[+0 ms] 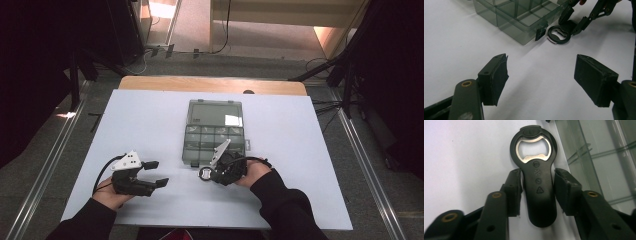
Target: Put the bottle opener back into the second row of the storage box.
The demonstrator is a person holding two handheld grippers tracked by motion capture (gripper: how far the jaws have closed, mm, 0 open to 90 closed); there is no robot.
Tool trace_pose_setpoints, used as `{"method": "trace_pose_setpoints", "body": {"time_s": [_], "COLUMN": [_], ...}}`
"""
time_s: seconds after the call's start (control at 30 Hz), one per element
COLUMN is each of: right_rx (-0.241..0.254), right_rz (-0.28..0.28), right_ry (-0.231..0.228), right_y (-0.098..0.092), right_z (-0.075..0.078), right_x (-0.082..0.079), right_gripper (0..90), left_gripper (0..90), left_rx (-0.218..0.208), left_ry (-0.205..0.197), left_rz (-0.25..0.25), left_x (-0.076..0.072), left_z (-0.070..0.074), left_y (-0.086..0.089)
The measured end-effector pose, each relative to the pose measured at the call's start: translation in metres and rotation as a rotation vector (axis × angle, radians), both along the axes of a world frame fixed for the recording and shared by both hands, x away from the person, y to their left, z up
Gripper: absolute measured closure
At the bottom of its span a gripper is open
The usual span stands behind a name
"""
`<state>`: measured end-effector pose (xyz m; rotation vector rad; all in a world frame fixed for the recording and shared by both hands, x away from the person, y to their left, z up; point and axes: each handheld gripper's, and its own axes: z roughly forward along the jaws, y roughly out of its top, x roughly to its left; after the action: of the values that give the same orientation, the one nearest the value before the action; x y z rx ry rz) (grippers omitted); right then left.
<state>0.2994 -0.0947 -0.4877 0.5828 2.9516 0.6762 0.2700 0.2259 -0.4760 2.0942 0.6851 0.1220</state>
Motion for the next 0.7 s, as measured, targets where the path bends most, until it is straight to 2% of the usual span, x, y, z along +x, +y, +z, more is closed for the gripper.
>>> {"method": "trace_pose_setpoints", "body": {"time_s": [0.13, 0.43, 0.7], "right_rx": [0.01, 0.014, 0.044], "right_rz": [0.015, 0.03, 0.029], "right_ry": [-0.002, 0.01, 0.039], "right_y": [-0.0016, -0.003, -0.0072], "right_z": [-0.0004, 0.0002, 0.0003], "right_x": [0.0016, 0.0038, 0.0068], "right_gripper": [66.3, 66.8, 66.9], "left_gripper": [26.8, 26.8, 26.8], "left_rx": [0.0, -0.006, -0.004], "left_ry": [0.0, 0.0, 0.0], "left_rz": [0.0, 0.003, 0.003], "left_x": [0.0, 0.0, 0.0], "left_z": [0.0, 0.0002, 0.0005], "left_y": [0.0001, 0.0007, 0.0008]}}
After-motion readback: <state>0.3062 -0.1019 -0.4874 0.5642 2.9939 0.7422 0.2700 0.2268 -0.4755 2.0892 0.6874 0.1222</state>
